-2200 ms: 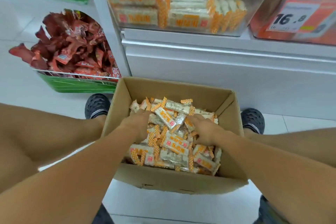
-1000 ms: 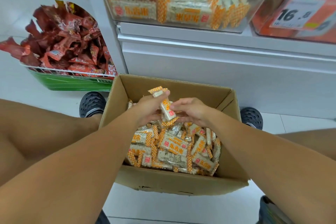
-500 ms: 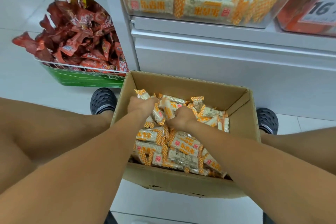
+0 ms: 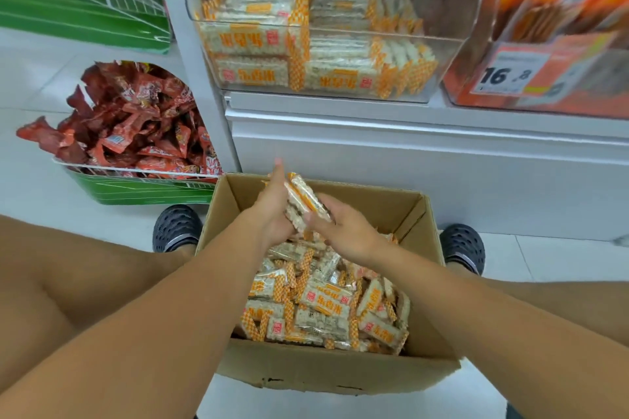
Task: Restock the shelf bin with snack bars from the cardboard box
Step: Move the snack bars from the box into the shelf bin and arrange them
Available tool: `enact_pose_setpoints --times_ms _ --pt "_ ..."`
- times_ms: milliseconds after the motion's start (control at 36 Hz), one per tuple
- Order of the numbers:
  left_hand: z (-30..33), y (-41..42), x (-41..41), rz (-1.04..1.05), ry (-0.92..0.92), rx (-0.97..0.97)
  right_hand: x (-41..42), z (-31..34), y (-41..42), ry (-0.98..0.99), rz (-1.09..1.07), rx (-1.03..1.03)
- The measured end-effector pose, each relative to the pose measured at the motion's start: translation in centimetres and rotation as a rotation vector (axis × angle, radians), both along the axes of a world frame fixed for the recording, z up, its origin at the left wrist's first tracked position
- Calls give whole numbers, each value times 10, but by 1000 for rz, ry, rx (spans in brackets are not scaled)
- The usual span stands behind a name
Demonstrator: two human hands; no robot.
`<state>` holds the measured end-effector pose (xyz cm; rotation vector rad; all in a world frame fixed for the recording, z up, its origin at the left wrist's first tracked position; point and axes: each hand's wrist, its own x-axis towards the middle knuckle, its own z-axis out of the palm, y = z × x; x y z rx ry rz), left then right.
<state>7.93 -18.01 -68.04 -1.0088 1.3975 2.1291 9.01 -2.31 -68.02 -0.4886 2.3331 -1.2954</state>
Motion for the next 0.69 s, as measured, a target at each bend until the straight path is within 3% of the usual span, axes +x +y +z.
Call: enact_pose_setpoints --times_ms 139,222,417,556,694 --pt "71 36 12 -61 185 128 -2 37 33 215 -23 18" --pt "101 51 12 -101 237 110 -8 73 52 299 -30 51" --pt "176 36 -6 -83 390 -187 -37 181 77 46 122 5" --pt "225 28 -21 -118 463 -153 -53 234 64 111 142 -28" --pt "240 24 -39 -171 546 -176 -74 249 62 147 187 -7"
